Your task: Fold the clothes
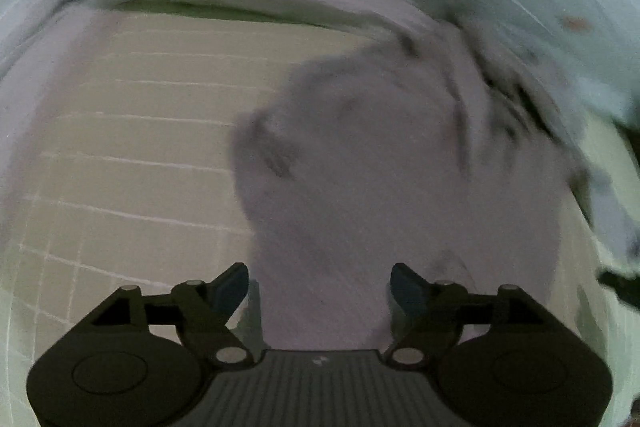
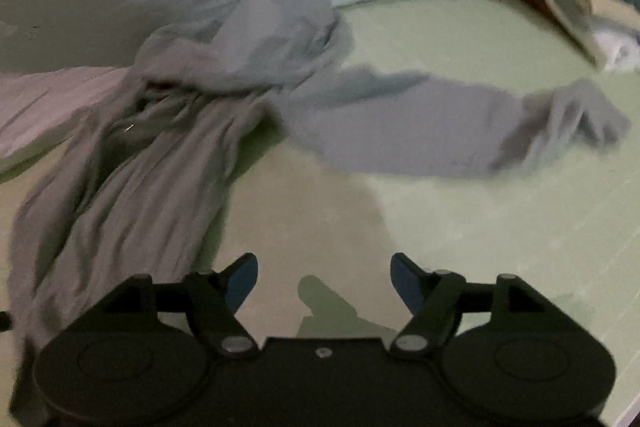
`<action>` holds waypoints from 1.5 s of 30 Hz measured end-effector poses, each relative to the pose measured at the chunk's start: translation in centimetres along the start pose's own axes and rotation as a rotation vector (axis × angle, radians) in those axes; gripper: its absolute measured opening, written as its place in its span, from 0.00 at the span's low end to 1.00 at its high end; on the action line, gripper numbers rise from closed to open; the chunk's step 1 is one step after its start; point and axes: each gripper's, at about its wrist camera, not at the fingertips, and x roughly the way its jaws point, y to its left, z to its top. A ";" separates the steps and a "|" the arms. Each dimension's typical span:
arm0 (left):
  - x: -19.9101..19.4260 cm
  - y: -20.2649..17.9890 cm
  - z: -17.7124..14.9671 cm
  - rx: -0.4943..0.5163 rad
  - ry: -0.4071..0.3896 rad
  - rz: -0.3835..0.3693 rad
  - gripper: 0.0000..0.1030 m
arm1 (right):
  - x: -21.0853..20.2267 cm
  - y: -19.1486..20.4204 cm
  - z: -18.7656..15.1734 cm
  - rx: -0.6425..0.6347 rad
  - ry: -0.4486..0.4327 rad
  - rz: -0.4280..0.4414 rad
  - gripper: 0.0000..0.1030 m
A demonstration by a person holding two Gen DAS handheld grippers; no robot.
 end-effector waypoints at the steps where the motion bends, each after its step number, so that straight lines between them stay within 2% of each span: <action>1: 0.3 -0.3 -0.5 0.041 0.007 -0.015 0.80 | -0.1 0.3 -0.7 0.007 -0.012 -0.010 0.75; 4: 1.3 -0.9 -1.9 0.174 0.033 -0.053 0.80 | -0.4 1.4 -2.8 0.036 -0.052 -0.046 0.75; 8: 2.5 -1.1 -3.9 0.367 0.078 -0.087 0.80 | -1.8 2.5 -5.1 0.152 -0.114 -0.117 0.75; 11: 2.7 -0.6 -3.8 0.423 0.044 -0.080 0.75 | -3.3 2.8 -7.6 0.217 -0.124 -0.139 0.75; 13: 2.7 -0.1 -3.3 0.438 0.029 -0.082 0.55 | -3.7 3.5 -8.9 0.230 -0.121 -0.158 0.75; 16: 2.5 0.6 -2.5 0.471 0.014 -0.096 0.38 | -3.9 4.1 -10.2 0.259 -0.105 -0.188 0.75; 17: 2.5 1.0 -2.2 0.469 0.011 -0.104 0.32 | -3.9 4.3 -10.4 0.269 -0.099 -0.188 0.75; 18: 2.4 1.4 -1.9 0.459 0.009 -0.105 0.22 | -4.0 4.6 -10.5 0.266 -0.095 -0.185 0.75; 19: 2.3 1.7 -1.5 0.447 0.008 -0.108 0.20 | -4.0 4.8 -10.5 0.259 -0.091 -0.189 0.75; 21: 2.2 2.8 -0.8 0.399 0.014 -0.124 0.20 | -4.0 5.4 -10.3 0.250 -0.084 -0.195 0.75; 27: 1.9 6.4 1.0 0.286 -0.028 -0.095 0.19 | -2.9 6.8 -8.9 0.277 -0.075 -0.151 0.75; 35: 2.1 10.9 5.1 0.185 -0.096 -0.028 0.18 | -0.9 9.1 -7.4 0.255 -0.038 -0.113 0.75; 38: 2.2 12.6 7.6 0.163 -0.141 0.005 0.18 | -0.2 9.6 -7.3 0.252 -0.012 -0.110 0.75; 40: 2.1 13.6 9.4 0.185 -0.187 0.034 0.18 | 0.1 9.9 -7.3 0.246 0.002 -0.109 0.75; 43: 1.8 15.7 12.8 0.127 -0.285 0.126 0.19 | 0.5 10.2 -7.1 0.233 0.016 -0.112 0.76; 45: 1.6 16.3 13.6 0.075 -0.304 0.148 0.22 | 0.6 10.4 -6.9 0.233 0.020 -0.109 0.76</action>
